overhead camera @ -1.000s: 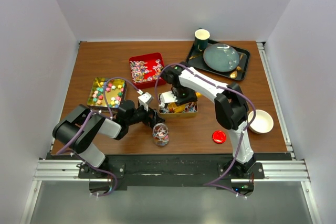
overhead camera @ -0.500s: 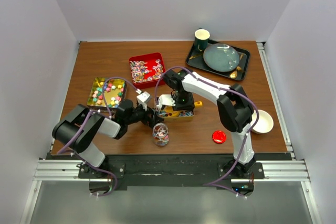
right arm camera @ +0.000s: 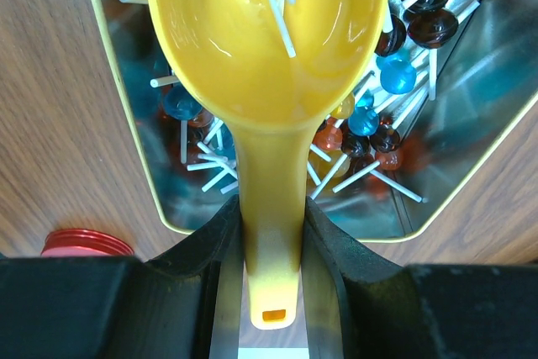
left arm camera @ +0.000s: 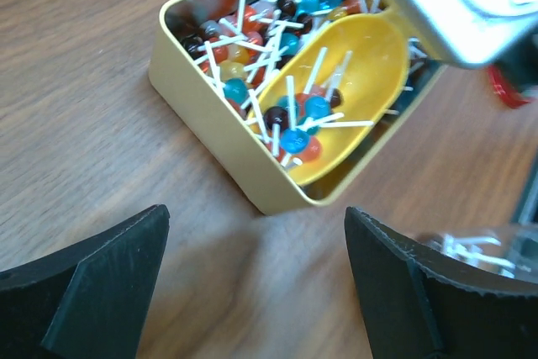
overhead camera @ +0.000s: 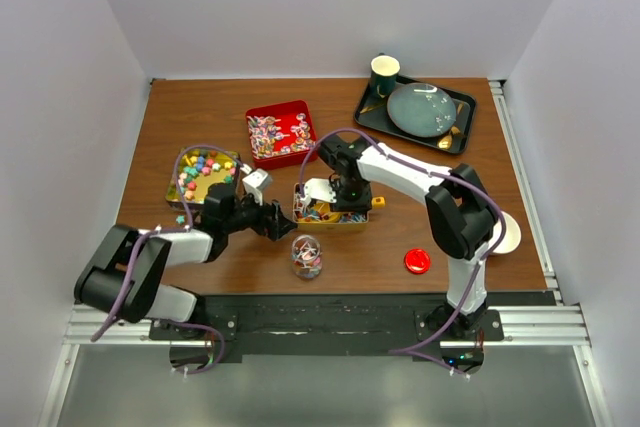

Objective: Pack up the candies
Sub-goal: Scoop the fake candies from the storage box.

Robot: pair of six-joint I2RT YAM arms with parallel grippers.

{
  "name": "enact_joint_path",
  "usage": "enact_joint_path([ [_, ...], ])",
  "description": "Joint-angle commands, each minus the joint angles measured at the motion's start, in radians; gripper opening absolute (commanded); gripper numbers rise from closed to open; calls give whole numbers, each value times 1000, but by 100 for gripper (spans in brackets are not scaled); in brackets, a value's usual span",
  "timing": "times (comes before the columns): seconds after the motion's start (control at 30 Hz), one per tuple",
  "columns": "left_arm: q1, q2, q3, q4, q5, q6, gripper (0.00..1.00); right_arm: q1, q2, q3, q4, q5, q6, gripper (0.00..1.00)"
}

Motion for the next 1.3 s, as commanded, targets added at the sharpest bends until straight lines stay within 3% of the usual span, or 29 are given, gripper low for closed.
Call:
enact_joint_path([
  [0.0,60,-124,34,-101,130,24,91,8,-38,-45,53,-47,18,0],
  [0.1,78,-204,50,-167,170,24,91,5,-49,-64,65,-47,27,0],
  [0.67,200,-503,103,-389,78,23,93,-36,-218,-197,179,-107,90,0],
  [0.97,263,-543,126,-465,80,54,93,-53,-291,-304,288,-173,127,0],
  [1.27,315,-465,244,-552,92,92,95,-78,-432,-484,488,-277,166,0],
])
